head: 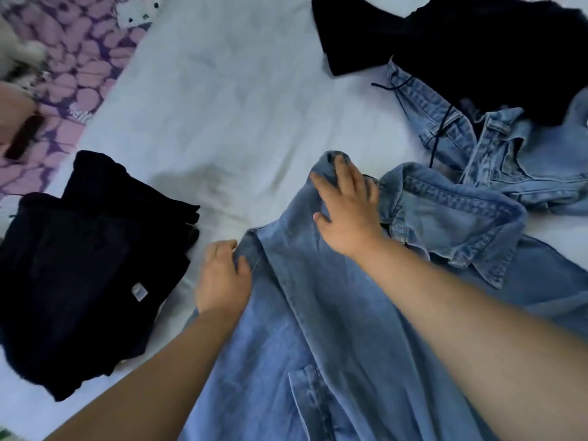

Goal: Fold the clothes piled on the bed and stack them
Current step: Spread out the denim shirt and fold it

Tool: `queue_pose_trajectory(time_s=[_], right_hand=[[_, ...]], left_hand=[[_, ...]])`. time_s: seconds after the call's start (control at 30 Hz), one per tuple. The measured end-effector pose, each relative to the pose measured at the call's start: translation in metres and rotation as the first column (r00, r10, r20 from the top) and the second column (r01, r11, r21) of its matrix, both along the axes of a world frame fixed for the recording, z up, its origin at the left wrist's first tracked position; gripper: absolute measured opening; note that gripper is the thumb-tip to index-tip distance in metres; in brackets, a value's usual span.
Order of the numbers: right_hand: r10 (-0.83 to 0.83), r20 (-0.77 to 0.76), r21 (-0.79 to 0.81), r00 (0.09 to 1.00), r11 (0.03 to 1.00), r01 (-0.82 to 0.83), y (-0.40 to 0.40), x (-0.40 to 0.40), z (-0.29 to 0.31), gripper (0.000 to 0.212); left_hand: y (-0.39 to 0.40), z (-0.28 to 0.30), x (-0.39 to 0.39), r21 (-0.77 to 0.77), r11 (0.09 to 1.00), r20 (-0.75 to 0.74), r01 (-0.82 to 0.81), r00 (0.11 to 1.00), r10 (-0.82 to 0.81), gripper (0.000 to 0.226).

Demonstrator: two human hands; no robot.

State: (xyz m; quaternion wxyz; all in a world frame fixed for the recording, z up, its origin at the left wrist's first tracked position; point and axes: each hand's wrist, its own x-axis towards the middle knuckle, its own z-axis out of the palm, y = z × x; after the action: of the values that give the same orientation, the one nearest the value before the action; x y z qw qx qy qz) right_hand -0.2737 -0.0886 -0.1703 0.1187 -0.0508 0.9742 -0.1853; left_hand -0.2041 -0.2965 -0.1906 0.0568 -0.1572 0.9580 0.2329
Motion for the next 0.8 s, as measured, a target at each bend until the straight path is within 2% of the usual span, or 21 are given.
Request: queue_pose_trajectory(time_s=[0.07, 0.13, 0.2, 0.23, 0.27, 0.3, 0.33, 0.4, 0.47, 0.5, 0.53, 0.57, 0.6, 0.63, 0.67, 0.73, 0.8], right_hand=[[-0.009, -0.154, 0.017, 0.988, 1.0, 0.012, -0.002, 0.027, -0.01, 0.061], [0.065, -0.22, 0.047, 0.973, 0.997, -0.056, -0.002, 0.055, -0.024, 0.05], [0.175, -0.153, 0.131, 0.973, 0.979, -0.156, 0.004, 0.079, -0.04, 0.048], [0.194, -0.103, 0.171, 0.976, 0.97, -0.175, 0.012, 0.086, -0.047, 0.051], [0.188, -0.068, 0.196, 0.98, 0.965, -0.171, 0.022, 0.091, -0.052, 0.053], [0.176, -0.054, 0.218, 0.983, 0.963, -0.16, 0.033, 0.092, -0.055, 0.055], [0.159, -0.06, 0.233, 0.985, 0.962, -0.141, 0.047, 0.093, -0.055, 0.054], [0.073, -0.138, 0.21, 0.988, 0.977, -0.043, 0.074, 0.091, -0.048, 0.048], [-0.12, -0.222, 0.139, 0.968, 0.978, 0.153, 0.103, 0.089, -0.035, 0.04], [-0.235, -0.248, 0.106, 0.94, 0.958, 0.267, 0.121, 0.09, -0.03, 0.036], [-0.336, -0.252, 0.08, 0.907, 0.927, 0.366, 0.137, 0.092, -0.027, 0.033], [-0.417, -0.236, 0.066, 0.877, 0.894, 0.443, 0.153, 0.094, -0.024, 0.031], [-0.466, -0.216, 0.065, 0.858, 0.87, 0.489, 0.166, 0.096, -0.022, 0.031], [-0.486, -0.206, 0.079, 0.849, 0.857, 0.509, 0.177, 0.098, -0.022, 0.028], [-0.488, -0.198, 0.099, 0.85, 0.853, 0.513, 0.187, 0.1, -0.023, 0.025], [-0.464, -0.151, 0.129, 0.873, 0.866, 0.483, 0.2, 0.102, -0.029, 0.034], [-0.437, -0.082, 0.152, 0.896, 0.883, 0.444, 0.206, 0.103, -0.037, 0.049]], left_hand=[[0.006, 0.001, 0.0, -0.087, 0.978, -0.122, 0.188, 0.973, -0.198, 0.042], [0.019, -0.002, 0.001, -0.17, 0.895, -0.143, 0.412, 0.888, -0.437, 0.052], [0.031, -0.012, 0.001, -0.266, 0.71, -0.006, 0.652, 0.736, -0.677, 0.056], [0.036, -0.015, -0.002, -0.309, 0.623, 0.118, 0.719, 0.679, -0.725, 0.061], [0.04, -0.018, -0.006, -0.336, 0.582, 0.231, 0.74, 0.664, -0.711, 0.067], [0.043, -0.018, -0.012, -0.347, 0.595, 0.326, 0.725, 0.688, -0.648, 0.071], [0.049, -0.015, -0.017, -0.342, 0.644, 0.399, 0.684, 0.726, -0.56, 0.072], [0.067, -0.006, -0.026, -0.404, 0.697, 0.429, 0.592, 0.796, -0.427, 0.069], [0.086, 0.004, -0.035, -0.44, 0.701, 0.352, 0.561, 0.826, -0.441, 0.066], [0.096, 0.006, -0.043, -0.433, 0.679, 0.268, 0.593, 0.804, -0.532, 0.064], [0.101, 0.002, -0.051, -0.442, 0.616, 0.165, 0.652, 0.734, -0.658, 0.061], [0.11, -0.002, -0.06, -0.468, 0.521, 0.076, 0.714, 0.619, -0.781, 0.057], [0.117, -0.005, -0.069, -0.513, 0.415, 0.05, 0.751, 0.509, -0.859, 0.054], [0.123, -0.004, -0.079, -0.55, 0.334, 0.093, 0.765, 0.454, -0.886, 0.054], [0.13, -0.003, -0.089, -0.538, 0.299, 0.194, 0.788, 0.461, -0.866, 0.056], [0.138, -0.008, -0.109, -0.501, 0.347, 0.427, 0.792, 0.576, -0.697, 0.06], [0.135, -0.013, -0.128, -0.518, 0.378, 0.535, 0.767, 0.636, -0.556, 0.064]])
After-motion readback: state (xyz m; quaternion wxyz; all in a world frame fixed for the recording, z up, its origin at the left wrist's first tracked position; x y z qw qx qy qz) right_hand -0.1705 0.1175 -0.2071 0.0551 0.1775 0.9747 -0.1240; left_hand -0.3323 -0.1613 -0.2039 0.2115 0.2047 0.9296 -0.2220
